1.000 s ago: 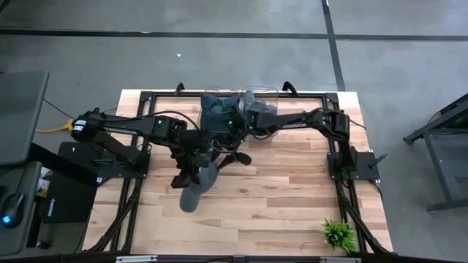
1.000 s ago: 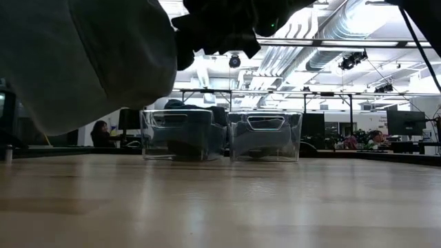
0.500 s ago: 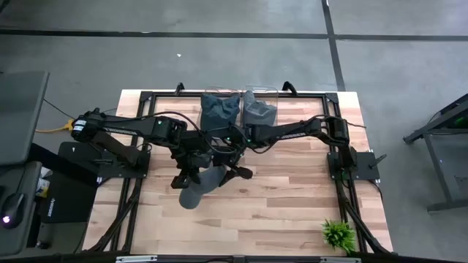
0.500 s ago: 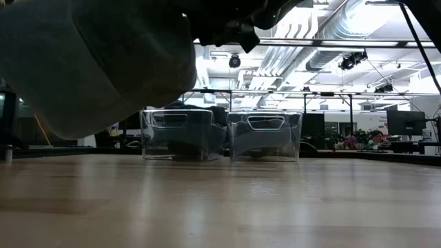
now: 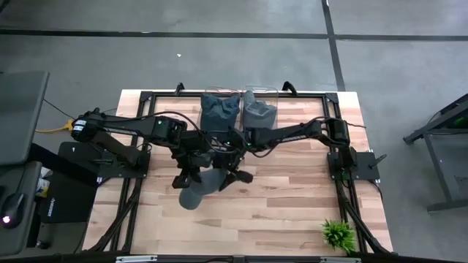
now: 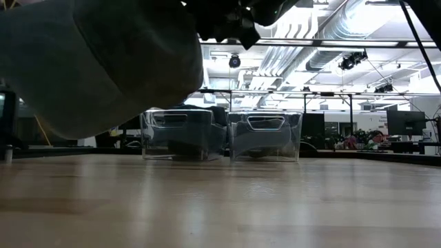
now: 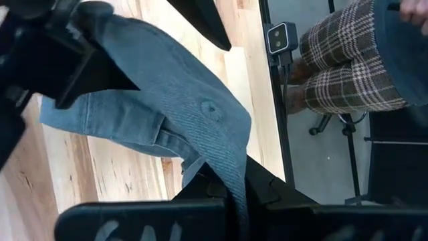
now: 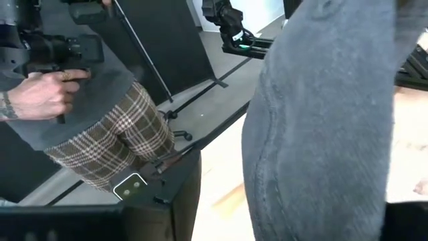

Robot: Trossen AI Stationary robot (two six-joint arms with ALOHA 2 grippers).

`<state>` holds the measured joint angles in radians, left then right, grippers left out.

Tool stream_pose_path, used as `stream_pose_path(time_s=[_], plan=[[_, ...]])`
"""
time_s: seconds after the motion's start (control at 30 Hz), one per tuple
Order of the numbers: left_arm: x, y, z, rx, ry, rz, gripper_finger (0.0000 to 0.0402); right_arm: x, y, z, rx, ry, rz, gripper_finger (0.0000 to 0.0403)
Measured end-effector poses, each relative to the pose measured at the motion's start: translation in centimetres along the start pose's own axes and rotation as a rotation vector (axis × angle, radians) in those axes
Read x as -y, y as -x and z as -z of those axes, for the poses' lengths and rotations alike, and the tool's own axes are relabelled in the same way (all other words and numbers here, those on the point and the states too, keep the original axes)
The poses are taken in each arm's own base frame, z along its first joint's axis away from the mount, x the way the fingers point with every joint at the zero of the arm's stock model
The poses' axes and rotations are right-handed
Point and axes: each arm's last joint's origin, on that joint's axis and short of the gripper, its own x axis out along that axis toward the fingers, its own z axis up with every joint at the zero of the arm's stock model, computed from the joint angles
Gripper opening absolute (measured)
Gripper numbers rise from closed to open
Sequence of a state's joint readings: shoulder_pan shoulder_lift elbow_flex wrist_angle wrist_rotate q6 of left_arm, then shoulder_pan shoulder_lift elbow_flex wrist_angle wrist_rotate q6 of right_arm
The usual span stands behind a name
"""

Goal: Pick & Place hat
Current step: Put the gray cap into the right transparent bin

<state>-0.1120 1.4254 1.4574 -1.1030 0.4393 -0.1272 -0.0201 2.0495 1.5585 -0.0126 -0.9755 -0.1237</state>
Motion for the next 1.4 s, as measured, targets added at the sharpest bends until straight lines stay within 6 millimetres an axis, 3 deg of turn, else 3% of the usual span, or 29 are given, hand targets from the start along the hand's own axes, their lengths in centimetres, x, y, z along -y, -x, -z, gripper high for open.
stream_pose_path(time_s=[0.2, 0.47, 0.93, 1.07, 1.3, 1.4], plan=[[0.0, 0.01, 0.03, -0.002, 0.002, -0.002, 0.0, -0.16, -0.28, 0.03, -0.007, -0.02, 0.012, 0.0126], [-0.03, 0.0, 0.12, -0.011, 0.013, -0.005, 0.0, 0.28, 0.29, 0.08, -0.004, -0.045, 0.033, 0.0009], [-0.05, 0.01, 0.16, -0.015, 0.017, -0.009, 0.0006, 0.43, 0.46, 0.13, -0.004, -0.066, 0.045, 0.0001], [0.14, 0.02, 0.09, -0.014, 0.041, 0.055, 0.0053, 0.43, 0.46, 0.13, -0.004, -0.069, 0.045, 0.0001], [0.18, 0.06, 0.26, -0.037, 0.138, 0.084, 0.0209, 0.45, 0.47, 0.13, -0.005, -0.075, 0.056, 0.0001], [-0.26, 0.96, 0.78, -0.095, 0.214, 0.073, 0.0259, 0.47, 0.47, 0.13, -0.005, -0.076, 0.062, 0.0]])
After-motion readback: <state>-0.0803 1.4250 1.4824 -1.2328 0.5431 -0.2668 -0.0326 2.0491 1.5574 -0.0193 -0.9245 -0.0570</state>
